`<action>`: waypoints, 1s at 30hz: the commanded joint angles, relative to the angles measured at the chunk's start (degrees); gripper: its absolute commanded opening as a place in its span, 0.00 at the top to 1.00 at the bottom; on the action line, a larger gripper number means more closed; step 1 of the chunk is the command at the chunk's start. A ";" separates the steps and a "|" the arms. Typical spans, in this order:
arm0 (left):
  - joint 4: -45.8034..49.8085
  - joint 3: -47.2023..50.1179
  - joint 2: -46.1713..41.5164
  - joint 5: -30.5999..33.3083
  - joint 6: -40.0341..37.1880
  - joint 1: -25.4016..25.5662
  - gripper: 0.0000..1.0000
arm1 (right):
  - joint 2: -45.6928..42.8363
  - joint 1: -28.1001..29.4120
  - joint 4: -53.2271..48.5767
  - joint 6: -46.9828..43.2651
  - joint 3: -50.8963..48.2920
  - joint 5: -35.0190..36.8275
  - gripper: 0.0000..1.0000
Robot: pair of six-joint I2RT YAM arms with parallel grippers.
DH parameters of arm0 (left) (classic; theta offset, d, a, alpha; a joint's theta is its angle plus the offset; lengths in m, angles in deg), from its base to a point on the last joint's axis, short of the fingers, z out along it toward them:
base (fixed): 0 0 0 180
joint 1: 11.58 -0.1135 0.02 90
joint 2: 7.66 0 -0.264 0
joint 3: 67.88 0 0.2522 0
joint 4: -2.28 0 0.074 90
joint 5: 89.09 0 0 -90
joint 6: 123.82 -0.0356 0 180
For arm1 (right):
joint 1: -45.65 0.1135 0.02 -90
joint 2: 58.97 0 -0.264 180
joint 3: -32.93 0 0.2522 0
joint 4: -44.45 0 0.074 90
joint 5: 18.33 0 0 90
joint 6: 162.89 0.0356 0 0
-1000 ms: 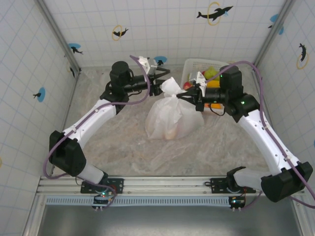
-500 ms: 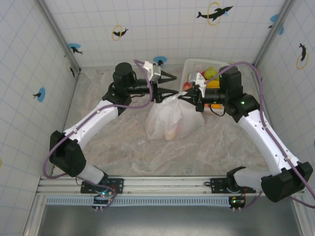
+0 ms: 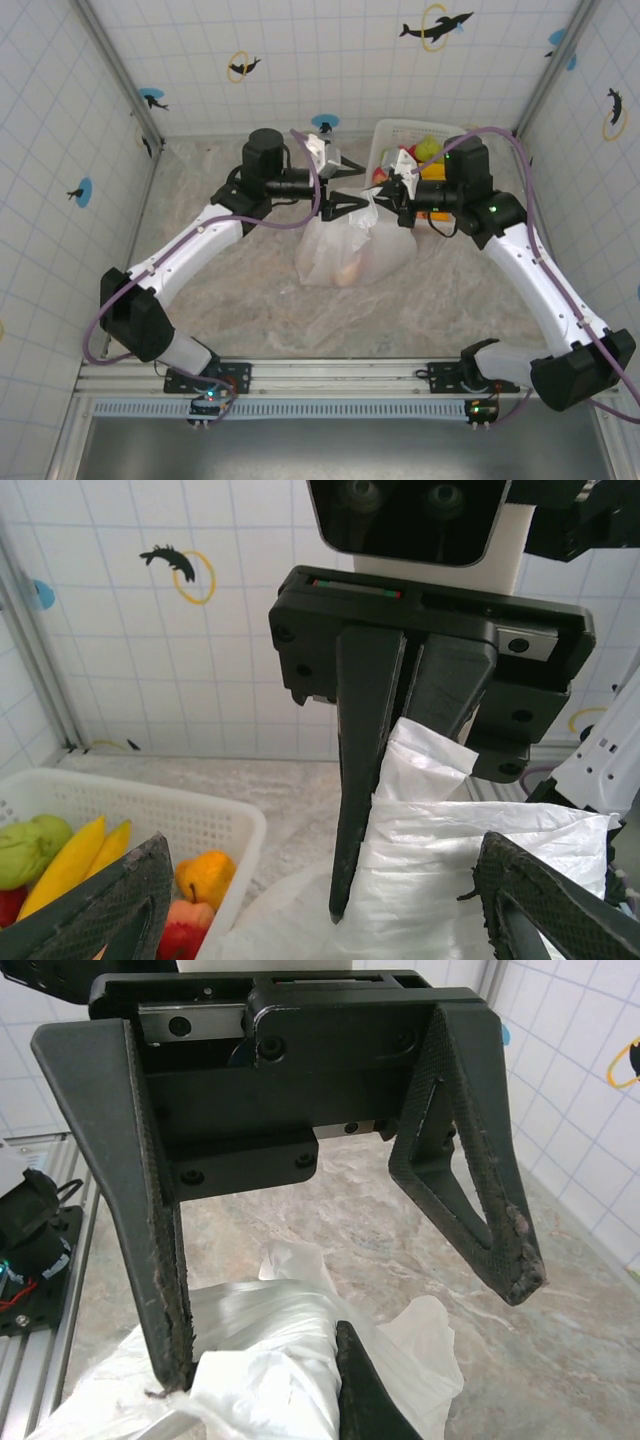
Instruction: Place the fake fruits into the plastic bag and tie a complex knot
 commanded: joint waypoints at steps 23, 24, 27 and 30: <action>11.25 -4.38 3.89 2.81 -2.75 0.49 0.33 | -2.38 1.13 6.69 0.71 -1.06 2.36 1.00; 11.20 -4.29 3.85 2.74 -2.75 0.51 0.37 | -2.38 1.07 6.72 0.67 -1.18 2.54 1.00; 11.11 -4.30 3.78 2.16 -2.73 0.47 0.53 | -2.56 1.14 6.47 0.58 -1.32 2.88 1.00; 11.07 -3.96 3.47 2.10 -2.83 0.49 0.70 | -2.57 1.17 5.03 -0.31 -1.23 4.28 0.96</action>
